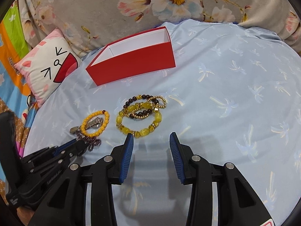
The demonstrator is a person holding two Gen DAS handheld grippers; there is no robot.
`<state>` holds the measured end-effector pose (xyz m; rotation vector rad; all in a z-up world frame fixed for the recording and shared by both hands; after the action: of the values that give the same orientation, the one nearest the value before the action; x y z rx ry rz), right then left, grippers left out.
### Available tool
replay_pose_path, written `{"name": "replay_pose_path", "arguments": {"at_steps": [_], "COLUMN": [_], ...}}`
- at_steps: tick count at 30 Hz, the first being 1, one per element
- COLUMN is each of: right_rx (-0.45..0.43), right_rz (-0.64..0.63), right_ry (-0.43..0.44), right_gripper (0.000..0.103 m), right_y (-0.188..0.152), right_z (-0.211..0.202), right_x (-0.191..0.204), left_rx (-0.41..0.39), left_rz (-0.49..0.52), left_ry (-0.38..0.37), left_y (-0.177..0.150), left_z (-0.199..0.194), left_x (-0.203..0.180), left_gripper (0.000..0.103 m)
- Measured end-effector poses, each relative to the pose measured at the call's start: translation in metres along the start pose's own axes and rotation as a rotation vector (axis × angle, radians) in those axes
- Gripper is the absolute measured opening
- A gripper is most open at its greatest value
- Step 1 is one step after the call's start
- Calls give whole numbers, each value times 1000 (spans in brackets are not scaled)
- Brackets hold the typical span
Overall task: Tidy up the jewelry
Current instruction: 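Grasp the brown tassel bracelet with the left tool while the right grasps a yellow bead bracelet, then carry both held bracelets over the red box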
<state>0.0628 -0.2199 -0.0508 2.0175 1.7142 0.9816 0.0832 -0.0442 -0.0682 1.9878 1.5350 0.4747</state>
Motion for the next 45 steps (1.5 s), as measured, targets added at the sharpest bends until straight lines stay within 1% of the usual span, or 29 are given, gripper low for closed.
{"name": "replay_pose_path", "arguments": {"at_steps": [3, 8, 10, 13, 17, 18, 19, 22, 25, 26, 36, 42, 45], "right_rx": [10, 21, 26, 35, 34, 34, 37, 34, 20, 12, -64, -119, -148], "right_rz": [-10, -30, -37, -46, -61, -63, -63, -59, -56, -55, -62, -59, -65], "right_ry": [-18, -47, -54, -61, -74, -74, -70, -63, -44, -35, 22, 52, 54], "right_gripper": [40, 33, 26, 20, 17, 12, 10, 9, 9, 9, 9, 9, 9], "right_y": [7, 15, 17, 18, 19, 20, 20, 19, 20, 21, 34, 43, 50], "right_z": [14, 31, 35, 41, 47, 47, 48, 45, 36, 31, -20, -53, -67], "right_x": [-1, -4, -4, -4, -4, -3, -3, -2, 2, 4, 26, 30, 31], "left_rx": [3, 3, 4, 5, 7, 7, 8, 12, 10, 7, -47, -98, -121], "left_rz": [-8, -8, -12, -18, -24, -25, -26, -35, -45, -49, -48, -37, -27], "left_ry": [-4, -6, -8, -13, -19, -20, -20, -30, -40, -43, -79, -96, -100], "left_y": [0, 0, 0, 0, 1, 1, 1, 1, 3, 3, 18, 32, 42], "left_z": [1, 2, 2, 3, 3, 4, 4, 3, -2, -4, -40, -70, -84], "left_x": [2, 3, 3, 4, 3, 3, 3, 4, 5, 5, 5, 6, 5], "left_gripper": [11, 11, 11, 11, 11, 11, 10, 10, 10, 6, 6, 6, 6]}}
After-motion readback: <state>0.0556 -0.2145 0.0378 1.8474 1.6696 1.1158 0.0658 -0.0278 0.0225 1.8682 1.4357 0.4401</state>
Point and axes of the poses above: each gripper's, at about its wrist camera, not at the fingertips, and z roughly the way its jaws point, x to its left, y to its top, the point moved 5 cm from there along z, roughly the way its jaws point, and after that the axes turned 3 degrees about y, right-handed, at the moved point
